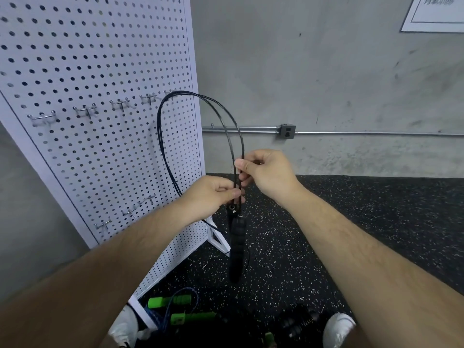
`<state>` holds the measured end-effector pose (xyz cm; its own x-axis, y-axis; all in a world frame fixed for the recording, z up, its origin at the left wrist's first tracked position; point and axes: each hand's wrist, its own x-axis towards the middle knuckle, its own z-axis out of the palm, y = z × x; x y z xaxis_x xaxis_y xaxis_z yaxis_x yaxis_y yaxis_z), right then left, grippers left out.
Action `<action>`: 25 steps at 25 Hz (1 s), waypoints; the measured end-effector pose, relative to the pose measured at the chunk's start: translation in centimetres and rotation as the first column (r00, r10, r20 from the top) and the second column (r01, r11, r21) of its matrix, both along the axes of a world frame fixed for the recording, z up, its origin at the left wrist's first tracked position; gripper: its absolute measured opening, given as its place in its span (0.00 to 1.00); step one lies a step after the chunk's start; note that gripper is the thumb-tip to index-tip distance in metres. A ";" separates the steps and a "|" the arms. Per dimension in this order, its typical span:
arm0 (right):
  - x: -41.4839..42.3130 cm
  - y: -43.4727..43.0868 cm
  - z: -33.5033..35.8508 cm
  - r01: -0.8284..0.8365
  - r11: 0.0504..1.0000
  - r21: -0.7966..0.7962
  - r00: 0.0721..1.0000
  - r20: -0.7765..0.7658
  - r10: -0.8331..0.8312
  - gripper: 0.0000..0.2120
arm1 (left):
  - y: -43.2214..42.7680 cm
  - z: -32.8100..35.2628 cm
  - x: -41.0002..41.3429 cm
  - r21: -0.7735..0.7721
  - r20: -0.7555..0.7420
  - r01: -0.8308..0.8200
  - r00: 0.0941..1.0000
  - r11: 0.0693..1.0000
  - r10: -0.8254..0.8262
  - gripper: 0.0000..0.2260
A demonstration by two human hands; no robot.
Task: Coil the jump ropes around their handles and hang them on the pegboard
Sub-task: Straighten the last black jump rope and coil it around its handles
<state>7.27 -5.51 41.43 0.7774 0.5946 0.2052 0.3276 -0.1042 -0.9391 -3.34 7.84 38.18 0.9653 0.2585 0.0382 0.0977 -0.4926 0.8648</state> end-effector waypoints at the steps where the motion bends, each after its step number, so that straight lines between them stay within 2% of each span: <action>1: 0.0 0.0 0.2 0.013 0.999 0.034 1.000 0.000 -0.013 0.06 | 0.0 -0.1 -0.1 0.030 -0.023 0.010 1.000 0.999 -0.009 0.08; 5: -0.3 0.1 0.7 0.006 0.993 0.119 0.999 -0.033 -0.002 0.03 | -0.6 0.0 -0.2 -0.028 0.016 -0.018 1.000 0.999 0.018 0.07; 8: -0.3 0.2 0.5 0.006 0.985 0.170 0.996 -0.087 0.009 0.05 | -0.8 0.3 -0.1 -0.079 0.028 -0.023 0.999 0.997 0.026 0.06; 12: -0.4 0.4 0.5 0.001 0.977 0.215 0.993 -0.118 0.025 0.06 | -0.8 0.4 -0.3 -0.018 0.059 -0.066 0.996 0.998 0.067 0.07; 15: -0.3 0.1 -0.2 -0.028 0.999 0.044 0.998 0.053 0.026 0.10 | -0.5 1.3 -0.7 0.003 0.098 -0.125 0.987 0.992 0.124 0.07; 17: -0.3 -0.4 -0.8 -0.117 0.990 -0.083 0.985 0.115 0.126 0.16 | 0.0 2.3 -1.0 -0.023 0.150 -0.168 0.974 0.985 0.170 0.07; 19: -0.7 -1.0 -1.4 -0.221 0.956 -0.193 0.969 0.070 0.239 0.21 | 0.4 3.4 -1.2 -0.125 0.197 -0.181 0.959 0.975 0.203 0.07; 21: -1.3 -1.2 -2.2 -0.270 0.926 -0.263 0.958 0.024 0.286 0.20 | 0.9 4.0 -1.2 -0.199 0.197 -0.203 0.950 0.959 0.242 0.08; 25: -1.9 -0.8 -3.2 -0.275 0.937 -0.214 0.961 -0.044 0.271 0.17 | 1.2 4.2 -1.4 -0.268 0.158 -0.216 0.952 0.939 0.264 0.09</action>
